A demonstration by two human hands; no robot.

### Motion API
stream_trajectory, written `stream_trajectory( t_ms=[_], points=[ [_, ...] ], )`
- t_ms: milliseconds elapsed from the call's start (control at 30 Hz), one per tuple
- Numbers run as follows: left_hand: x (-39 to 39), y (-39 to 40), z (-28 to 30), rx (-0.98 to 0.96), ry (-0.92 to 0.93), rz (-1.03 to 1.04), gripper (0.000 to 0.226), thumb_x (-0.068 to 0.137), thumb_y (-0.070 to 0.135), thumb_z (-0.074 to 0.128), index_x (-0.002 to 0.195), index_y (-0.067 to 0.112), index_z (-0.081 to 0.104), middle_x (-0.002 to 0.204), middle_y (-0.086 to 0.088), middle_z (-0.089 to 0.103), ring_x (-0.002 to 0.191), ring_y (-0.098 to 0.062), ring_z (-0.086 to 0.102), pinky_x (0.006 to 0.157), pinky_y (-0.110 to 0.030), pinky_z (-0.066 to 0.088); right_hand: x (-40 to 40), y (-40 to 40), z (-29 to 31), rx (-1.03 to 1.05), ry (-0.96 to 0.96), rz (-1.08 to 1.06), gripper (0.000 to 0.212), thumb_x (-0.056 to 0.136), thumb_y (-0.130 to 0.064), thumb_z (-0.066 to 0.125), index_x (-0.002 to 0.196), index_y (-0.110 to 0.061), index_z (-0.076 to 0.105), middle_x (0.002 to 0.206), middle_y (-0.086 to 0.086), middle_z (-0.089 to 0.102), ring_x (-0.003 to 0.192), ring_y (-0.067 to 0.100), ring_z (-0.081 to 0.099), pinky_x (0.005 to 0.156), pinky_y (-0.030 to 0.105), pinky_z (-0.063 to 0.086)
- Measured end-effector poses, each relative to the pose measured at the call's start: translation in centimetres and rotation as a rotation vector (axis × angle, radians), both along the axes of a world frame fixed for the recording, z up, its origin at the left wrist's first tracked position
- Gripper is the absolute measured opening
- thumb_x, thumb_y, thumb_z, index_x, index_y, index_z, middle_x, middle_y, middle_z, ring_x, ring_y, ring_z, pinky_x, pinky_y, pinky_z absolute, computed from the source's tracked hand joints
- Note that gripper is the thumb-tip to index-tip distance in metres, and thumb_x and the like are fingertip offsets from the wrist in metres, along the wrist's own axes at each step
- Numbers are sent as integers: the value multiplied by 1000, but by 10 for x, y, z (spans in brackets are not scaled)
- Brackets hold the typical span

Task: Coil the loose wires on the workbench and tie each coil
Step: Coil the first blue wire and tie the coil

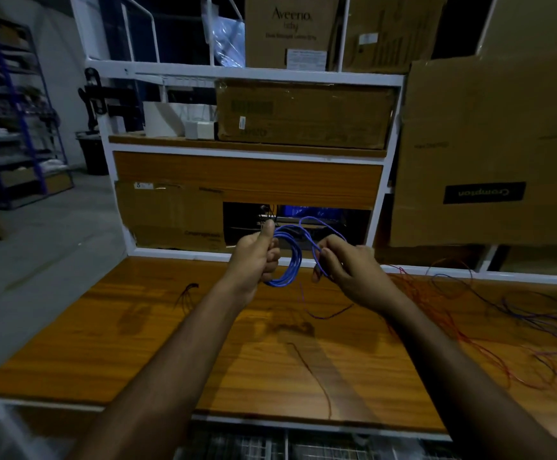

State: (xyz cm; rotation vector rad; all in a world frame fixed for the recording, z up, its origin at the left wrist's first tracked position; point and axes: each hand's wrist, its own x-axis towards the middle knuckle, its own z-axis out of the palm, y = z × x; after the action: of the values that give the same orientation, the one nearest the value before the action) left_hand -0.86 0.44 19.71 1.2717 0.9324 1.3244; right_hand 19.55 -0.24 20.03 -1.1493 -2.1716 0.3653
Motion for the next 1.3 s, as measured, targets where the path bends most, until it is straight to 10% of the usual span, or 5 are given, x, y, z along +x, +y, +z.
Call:
stream_trajectory(
  t_ms=[433,600,1000,1200,1300],
  points=[
    [22,-4,-7,141,216,31,13,90,14,71,82,12,60,53,13,55,49,4,53,49,-9,39,-3,6,-2,-43,184,51,14,102,-19,51,102,-20,65,79,2,67,69,12,66,64,30,57],
    [15,-4,-3,141,302,74,29,82,19,79,96,0,63,81,-11,62,74,-11,65,66,-22,49,-7,5,-6,1,198,4,11,100,-24,58,98,-22,69,77,-2,70,69,6,69,62,25,59],
    [16,3,-7,212,581,173,24,74,12,74,74,15,50,65,3,50,59,-13,47,58,-29,39,-12,-1,-6,-16,256,-50,15,100,-19,52,91,-18,65,81,1,70,74,11,69,64,25,57],
    [-7,11,-16,148,628,276,25,74,9,76,76,12,50,68,-2,49,61,-17,46,60,-32,38,15,9,17,-622,951,68,20,103,-22,42,100,-10,58,61,-2,42,51,11,40,43,21,34],
    [-18,15,-19,126,626,300,28,76,6,74,73,12,46,68,-5,46,61,-18,43,60,-33,37,39,17,23,-734,920,183,30,95,-14,55,122,-3,60,70,-1,50,51,6,39,41,16,33]
  ],
)
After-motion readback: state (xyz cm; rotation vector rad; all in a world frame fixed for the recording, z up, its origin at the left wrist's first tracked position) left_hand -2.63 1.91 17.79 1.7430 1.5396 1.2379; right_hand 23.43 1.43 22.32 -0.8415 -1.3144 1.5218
